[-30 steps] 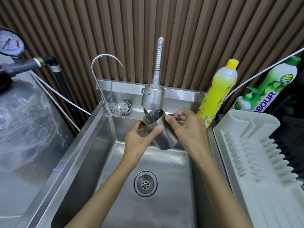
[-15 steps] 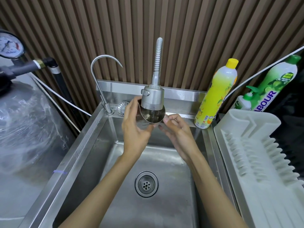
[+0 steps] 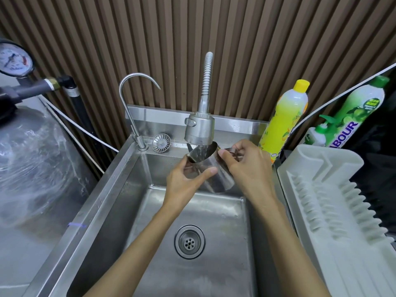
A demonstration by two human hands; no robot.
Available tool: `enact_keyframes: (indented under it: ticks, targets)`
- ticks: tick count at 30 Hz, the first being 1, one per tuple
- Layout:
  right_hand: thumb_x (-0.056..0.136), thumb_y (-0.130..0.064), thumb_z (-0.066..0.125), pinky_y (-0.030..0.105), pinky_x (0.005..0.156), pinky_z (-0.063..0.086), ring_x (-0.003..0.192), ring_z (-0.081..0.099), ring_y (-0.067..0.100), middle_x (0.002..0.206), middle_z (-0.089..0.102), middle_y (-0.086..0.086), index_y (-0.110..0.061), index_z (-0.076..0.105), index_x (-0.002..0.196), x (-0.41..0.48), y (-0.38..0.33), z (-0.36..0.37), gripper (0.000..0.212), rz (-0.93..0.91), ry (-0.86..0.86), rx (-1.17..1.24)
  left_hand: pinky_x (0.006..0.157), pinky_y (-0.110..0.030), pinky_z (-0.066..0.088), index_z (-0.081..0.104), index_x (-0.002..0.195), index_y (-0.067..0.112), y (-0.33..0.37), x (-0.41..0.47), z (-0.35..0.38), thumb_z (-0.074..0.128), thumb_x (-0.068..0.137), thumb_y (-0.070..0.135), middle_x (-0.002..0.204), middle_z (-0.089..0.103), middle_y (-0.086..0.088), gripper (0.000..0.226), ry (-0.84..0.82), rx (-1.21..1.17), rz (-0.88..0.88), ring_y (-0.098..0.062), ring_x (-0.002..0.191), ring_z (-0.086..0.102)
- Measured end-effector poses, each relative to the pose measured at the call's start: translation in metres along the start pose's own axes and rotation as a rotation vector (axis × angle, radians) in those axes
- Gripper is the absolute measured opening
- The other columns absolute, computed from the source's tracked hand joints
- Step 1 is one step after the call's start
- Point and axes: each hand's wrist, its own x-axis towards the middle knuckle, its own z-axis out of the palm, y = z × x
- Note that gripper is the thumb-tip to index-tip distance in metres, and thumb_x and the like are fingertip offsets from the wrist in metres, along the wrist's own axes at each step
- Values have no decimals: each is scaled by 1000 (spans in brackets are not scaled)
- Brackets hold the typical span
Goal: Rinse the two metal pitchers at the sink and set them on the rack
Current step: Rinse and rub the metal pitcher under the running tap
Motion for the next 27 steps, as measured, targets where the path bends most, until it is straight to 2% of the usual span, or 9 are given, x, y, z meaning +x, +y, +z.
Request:
enact_keyframes:
  ticks: [3,5,7,10,14,17,20,23,27]
  targets:
    - [85,-24,65,35,79,51,89,64,22,92,71,1,-17,52,79,2,5,1,16,-43,-27,124,78,-3,44,59,119,17,1,8,8,84,65,19,108,70,2,59,42,-115,44,-6,105,63]
    - [87,-15,63,26,84,53,92,66,10,104,69,-6,-17,48,79,5,15,5,17,-17,-96,356,78,-4,46,51,128,10,4,12,11,83,63,6,116,65,-2,72,97,-176,85,-5,106,61]
    - [89,-12,61,16,87,49,97,64,-3,113,66,-11,-13,47,81,6,24,12,16,15,-183,549,89,-12,49,44,135,7,5,15,11,82,61,-3,129,56,-7,83,140,-221,117,-5,113,56]
    - [89,-12,61,22,93,45,102,62,-6,113,65,-17,-16,47,80,4,34,27,16,72,-289,725,105,-32,43,40,139,12,2,14,4,84,61,5,135,46,-3,89,200,-123,219,-10,125,48]
    - [89,-11,60,33,93,50,92,65,12,98,70,5,-15,50,76,0,38,40,17,154,-307,871,93,-3,33,47,132,16,6,1,-8,84,58,26,110,43,9,84,241,63,331,14,106,45]
    - [88,-16,62,35,76,59,81,71,17,81,73,3,-14,54,76,-5,35,38,15,214,-298,816,93,-6,36,51,130,15,9,-6,-13,77,48,56,103,40,4,96,290,136,289,-1,100,48]
    - [86,-20,65,37,61,61,66,72,18,75,72,7,-9,55,75,-9,29,29,18,223,-271,704,87,-9,37,58,124,12,7,-8,-13,72,48,72,96,42,2,99,301,198,194,-13,97,51]
    - [83,-27,69,41,59,60,61,71,22,74,71,13,-7,55,73,-7,20,16,26,177,-183,441,73,0,38,65,105,21,1,-9,-9,69,49,77,90,52,1,79,234,182,108,-11,87,58]
    - [81,-32,69,37,71,53,76,66,24,75,69,6,-14,56,72,-6,7,1,24,1,-75,52,78,-2,43,65,105,24,-5,-10,-3,79,57,55,98,67,6,58,64,49,41,-1,92,63]
